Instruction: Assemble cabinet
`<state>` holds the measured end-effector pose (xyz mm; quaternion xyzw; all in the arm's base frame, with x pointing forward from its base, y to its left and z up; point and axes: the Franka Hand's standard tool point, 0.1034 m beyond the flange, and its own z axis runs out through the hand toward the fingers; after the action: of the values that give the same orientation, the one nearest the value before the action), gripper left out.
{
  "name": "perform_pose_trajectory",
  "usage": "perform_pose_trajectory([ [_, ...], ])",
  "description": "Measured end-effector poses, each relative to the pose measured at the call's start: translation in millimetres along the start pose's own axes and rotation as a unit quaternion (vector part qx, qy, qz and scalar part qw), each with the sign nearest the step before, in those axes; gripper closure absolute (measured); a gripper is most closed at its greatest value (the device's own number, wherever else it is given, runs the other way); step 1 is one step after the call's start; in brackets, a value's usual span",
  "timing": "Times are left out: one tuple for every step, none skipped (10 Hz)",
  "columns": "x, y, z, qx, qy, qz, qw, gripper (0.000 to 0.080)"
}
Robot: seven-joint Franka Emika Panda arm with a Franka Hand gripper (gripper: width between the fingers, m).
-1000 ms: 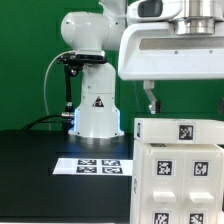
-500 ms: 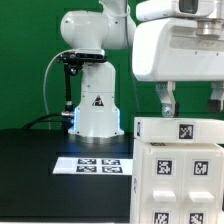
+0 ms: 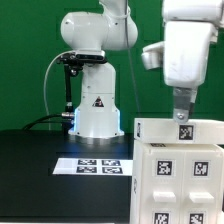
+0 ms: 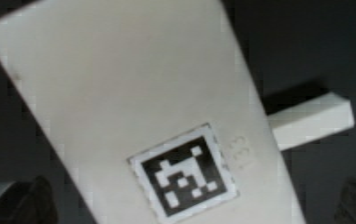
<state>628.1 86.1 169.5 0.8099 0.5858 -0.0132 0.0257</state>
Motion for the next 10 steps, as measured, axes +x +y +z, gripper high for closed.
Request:
perform_pose_trajectory([
  [-0.9,-1.1,5.3,0.003,-0.003,-0.013,1.0,0.0002],
  [-8.0,0.2,12.9,0.008,-0.008,-0.059,0.998,0.0002],
  [-12.2,1.6,14.8,0.009,-0.01,-0.07,0.997,0.0002],
  [-12.6,1.8,14.8,0.008,-0.011,-0.048,0.999,0.0002],
  [-13.5,2.0,15.1,0.008,-0.011,-0.034,0.999,0.0111],
  [-14.7,2.6,15.2,0.008,-0.012,-0.031,0.999,0.0111],
  [-14.8,2.7,15.2,0.007,-0.013,0.014,1.0,0.0242],
  [-15.0,2.7,15.3,0.007,-0.013,0.059,0.998,0.0242],
  [-15.2,2.8,15.5,0.006,-0.011,0.096,0.995,0.0242],
  [-17.3,4.1,16.0,-0.001,-0.007,0.166,0.986,0.0242],
])
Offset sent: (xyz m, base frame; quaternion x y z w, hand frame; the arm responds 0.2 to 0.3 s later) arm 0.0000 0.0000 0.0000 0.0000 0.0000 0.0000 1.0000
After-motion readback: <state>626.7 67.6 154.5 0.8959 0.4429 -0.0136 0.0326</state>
